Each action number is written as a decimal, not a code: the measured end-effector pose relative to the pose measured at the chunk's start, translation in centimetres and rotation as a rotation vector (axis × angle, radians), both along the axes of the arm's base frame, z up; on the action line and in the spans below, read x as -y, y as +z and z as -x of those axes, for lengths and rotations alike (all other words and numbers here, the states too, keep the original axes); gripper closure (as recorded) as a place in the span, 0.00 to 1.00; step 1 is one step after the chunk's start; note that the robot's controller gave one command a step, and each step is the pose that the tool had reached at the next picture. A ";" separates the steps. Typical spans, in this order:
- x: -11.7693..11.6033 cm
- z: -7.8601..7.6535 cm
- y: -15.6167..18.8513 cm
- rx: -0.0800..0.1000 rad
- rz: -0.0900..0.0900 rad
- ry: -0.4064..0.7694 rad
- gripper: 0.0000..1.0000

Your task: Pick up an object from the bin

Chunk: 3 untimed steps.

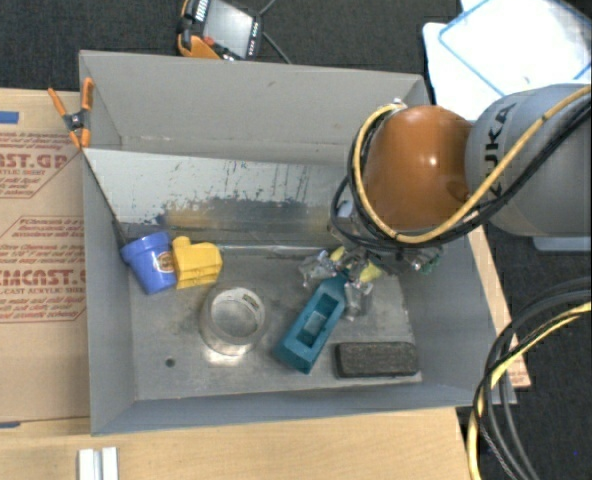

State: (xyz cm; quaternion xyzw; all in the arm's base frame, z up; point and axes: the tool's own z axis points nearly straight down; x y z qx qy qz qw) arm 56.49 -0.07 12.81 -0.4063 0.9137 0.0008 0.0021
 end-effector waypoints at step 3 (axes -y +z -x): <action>-0.1 0.1 4.2 -0.003 -0.001 0.000 1.00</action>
Offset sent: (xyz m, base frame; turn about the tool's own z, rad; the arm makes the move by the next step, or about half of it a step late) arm 0.0004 0.0001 0.0178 0.0001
